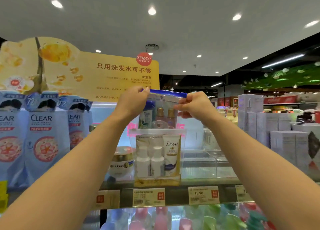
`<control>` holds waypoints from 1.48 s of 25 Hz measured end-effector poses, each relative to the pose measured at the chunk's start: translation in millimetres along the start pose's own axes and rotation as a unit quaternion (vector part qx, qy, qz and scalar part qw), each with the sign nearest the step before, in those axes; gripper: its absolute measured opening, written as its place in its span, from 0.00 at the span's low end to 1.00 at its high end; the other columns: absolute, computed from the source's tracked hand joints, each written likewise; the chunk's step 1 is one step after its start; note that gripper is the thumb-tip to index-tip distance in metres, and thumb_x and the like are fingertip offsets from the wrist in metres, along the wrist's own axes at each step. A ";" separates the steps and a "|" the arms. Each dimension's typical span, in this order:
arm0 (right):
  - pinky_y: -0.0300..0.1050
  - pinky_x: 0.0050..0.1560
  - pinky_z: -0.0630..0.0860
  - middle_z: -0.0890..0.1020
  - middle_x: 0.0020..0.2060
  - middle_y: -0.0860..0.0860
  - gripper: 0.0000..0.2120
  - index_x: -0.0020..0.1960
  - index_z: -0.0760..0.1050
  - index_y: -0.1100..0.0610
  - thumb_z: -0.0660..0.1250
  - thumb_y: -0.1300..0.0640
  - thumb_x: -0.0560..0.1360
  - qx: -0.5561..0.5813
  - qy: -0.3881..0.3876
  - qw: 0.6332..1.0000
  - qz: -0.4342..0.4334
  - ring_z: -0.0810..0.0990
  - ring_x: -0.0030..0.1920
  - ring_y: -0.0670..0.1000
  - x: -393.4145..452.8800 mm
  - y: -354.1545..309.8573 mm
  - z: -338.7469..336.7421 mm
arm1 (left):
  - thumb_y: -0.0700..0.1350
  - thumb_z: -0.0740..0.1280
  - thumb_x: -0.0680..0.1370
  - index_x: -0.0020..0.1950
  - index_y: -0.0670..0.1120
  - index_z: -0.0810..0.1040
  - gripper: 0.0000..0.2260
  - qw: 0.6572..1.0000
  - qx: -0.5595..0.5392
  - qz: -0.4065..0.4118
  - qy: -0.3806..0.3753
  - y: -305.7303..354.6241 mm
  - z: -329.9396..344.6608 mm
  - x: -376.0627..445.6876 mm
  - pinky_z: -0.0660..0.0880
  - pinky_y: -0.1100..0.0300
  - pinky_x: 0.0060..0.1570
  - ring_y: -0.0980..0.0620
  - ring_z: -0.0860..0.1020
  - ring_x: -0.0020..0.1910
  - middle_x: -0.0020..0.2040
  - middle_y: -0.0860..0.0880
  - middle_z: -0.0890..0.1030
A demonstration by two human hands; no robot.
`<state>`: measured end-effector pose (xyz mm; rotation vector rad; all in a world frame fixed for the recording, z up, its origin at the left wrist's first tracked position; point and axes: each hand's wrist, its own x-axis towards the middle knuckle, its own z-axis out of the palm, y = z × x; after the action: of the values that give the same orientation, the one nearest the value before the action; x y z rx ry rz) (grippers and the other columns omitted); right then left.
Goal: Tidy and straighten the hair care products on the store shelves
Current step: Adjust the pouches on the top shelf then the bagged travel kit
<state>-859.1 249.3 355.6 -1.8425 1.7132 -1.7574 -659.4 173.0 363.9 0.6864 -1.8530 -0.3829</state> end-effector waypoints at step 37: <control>0.47 0.44 0.82 0.86 0.46 0.53 0.06 0.49 0.83 0.54 0.76 0.55 0.73 -0.147 0.527 0.809 0.218 0.83 0.44 0.50 -565.4 -48.6 -469.6 | 0.49 0.80 0.61 0.39 0.57 0.72 0.18 0.703 -0.601 0.014 -0.380 433.1 378.7 -399.3 0.80 0.38 0.43 0.39 0.82 0.47 0.48 0.43 0.84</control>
<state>-1013.3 948.9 184.2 -0.2499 2.5322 -2.5485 -1024.7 737.4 167.9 -0.5176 -1.7838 -1.8532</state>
